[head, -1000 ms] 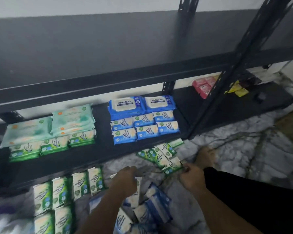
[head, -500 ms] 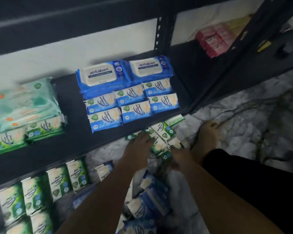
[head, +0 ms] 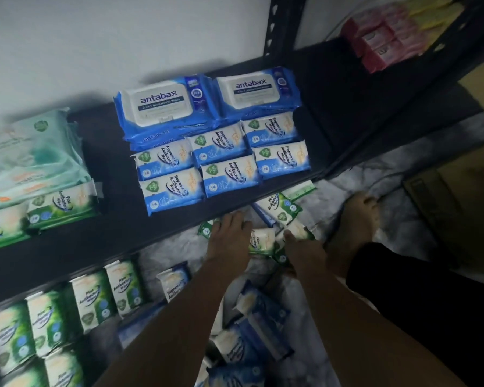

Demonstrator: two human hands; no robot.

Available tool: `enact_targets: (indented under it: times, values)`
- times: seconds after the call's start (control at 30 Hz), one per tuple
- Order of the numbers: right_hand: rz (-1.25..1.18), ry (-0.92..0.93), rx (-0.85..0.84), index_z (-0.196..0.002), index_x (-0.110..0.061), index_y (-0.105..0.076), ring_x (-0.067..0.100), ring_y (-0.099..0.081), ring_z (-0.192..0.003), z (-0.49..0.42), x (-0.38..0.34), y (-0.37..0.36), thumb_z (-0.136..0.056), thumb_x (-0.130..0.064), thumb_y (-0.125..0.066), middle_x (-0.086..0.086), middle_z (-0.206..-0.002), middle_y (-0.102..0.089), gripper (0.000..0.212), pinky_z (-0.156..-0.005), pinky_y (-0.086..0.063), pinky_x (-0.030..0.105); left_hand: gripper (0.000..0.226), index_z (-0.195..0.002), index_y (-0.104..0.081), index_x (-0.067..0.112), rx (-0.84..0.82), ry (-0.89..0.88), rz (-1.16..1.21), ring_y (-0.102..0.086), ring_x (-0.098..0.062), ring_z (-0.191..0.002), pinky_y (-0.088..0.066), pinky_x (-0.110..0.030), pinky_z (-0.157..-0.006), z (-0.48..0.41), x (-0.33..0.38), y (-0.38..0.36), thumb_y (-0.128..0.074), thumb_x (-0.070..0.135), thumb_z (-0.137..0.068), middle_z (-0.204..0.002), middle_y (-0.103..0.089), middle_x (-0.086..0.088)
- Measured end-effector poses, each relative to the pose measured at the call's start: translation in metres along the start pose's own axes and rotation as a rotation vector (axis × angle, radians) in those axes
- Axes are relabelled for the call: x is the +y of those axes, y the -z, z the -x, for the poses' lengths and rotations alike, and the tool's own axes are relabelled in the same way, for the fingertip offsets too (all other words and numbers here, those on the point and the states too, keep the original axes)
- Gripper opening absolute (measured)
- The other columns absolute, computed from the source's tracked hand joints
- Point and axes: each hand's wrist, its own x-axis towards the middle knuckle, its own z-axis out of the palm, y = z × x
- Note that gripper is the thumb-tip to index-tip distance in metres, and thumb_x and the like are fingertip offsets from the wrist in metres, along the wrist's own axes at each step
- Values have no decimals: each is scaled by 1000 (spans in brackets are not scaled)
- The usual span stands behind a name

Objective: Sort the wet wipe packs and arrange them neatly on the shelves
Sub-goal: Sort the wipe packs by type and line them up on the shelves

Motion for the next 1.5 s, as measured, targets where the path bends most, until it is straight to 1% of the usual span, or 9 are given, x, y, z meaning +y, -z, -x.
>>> enact_targets:
  times: [0.23, 0.43, 0.53, 0.67, 0.83, 0.97, 1.13, 1.37, 1.5]
  values:
    - [-29, 43, 8, -134, -4, -54, 35, -57, -127, 25, 1, 1, -83, -42, -73, 17, -136, -58, 67, -99, -49, 34, 62, -123, -40, 28, -38, 133, 207, -61, -23, -106, -33, -36, -93, 31, -1, -1, -75, 52, -77, -114, -67, 2]
    - [-161, 193, -14, -108, 3, -58, 41, -68, -94, 50, 35, -17, -66, -38, -62, 24, -97, -65, 59, -76, -57, 48, 86, -141, -47, 29, -79, 370, 840, -64, -14, -102, -50, -23, -81, 79, -7, 7, -90, 45, -69, -114, -66, 6]
    - [-165, 248, -61, -113, -10, -52, 30, -65, -91, 85, 36, -5, -71, -17, -71, 8, -96, -61, 47, -74, -54, 36, 58, -124, -57, 27, -49, 438, 1023, -60, 2, -86, -43, -8, -64, 106, -7, 18, -87, 39, -76, -101, -64, 18]
    - [-243, 375, -208, -148, -22, -32, 20, -56, -103, 139, 38, 14, -89, 1, -63, -1, -116, -53, 71, -88, -44, 28, 31, -127, -55, 28, -47, 553, 1151, -63, -6, -88, -52, -27, -70, 143, -9, 36, -60, 33, -98, -104, -66, 9]
    - [-335, 578, -286, -106, -35, -65, 34, -67, -99, 157, 50, 7, -74, 9, -68, 15, -108, -69, 55, -83, -58, 51, 13, -108, -65, 21, 44, 541, 1148, -63, -9, -80, -51, -43, -76, 192, -16, 62, -63, 17, -96, -96, -69, 5]
    - [-315, 574, -377, -119, -15, -58, 1, -61, -77, 205, 43, 27, -75, 28, -62, -1, -99, -63, 62, -60, -54, 17, 27, -113, -63, 18, 154, 606, 1345, -71, -14, -86, -58, -37, -73, 239, -20, 70, -71, 4, -91, -103, -75, -2]
    - [-267, 616, -425, -123, -16, -53, -4, -57, -74, 231, 40, 24, -79, 22, -67, -5, -96, -63, 59, -54, -51, 12, 84, -141, -30, 49, 220, 529, 1429, -71, -8, -79, -51, -19, -57, 276, -26, 76, -72, -2, -88, -113, -74, -7]
    - [-203, 668, -415, -143, -12, -53, 15, -61, -104, 249, 39, 14, -76, 7, -80, 8, -123, -64, 75, -72, -52, 21, 68, -133, -54, 30, 255, 554, 1486, -74, -17, -91, -58, -31, -69, 297, -36, 67, -72, -13, -83, -108, -76, -4]
    - [-215, 652, -420, -137, -12, -57, 6, -63, -88, 257, 33, 4, -75, 4, -82, 5, -114, -65, 69, -74, -57, 30, 64, -122, -55, 35, 269, 612, 1478, -75, -18, -89, -59, -41, -72, 304, -45, 61, -72, -13, -83, -95, -78, 4]
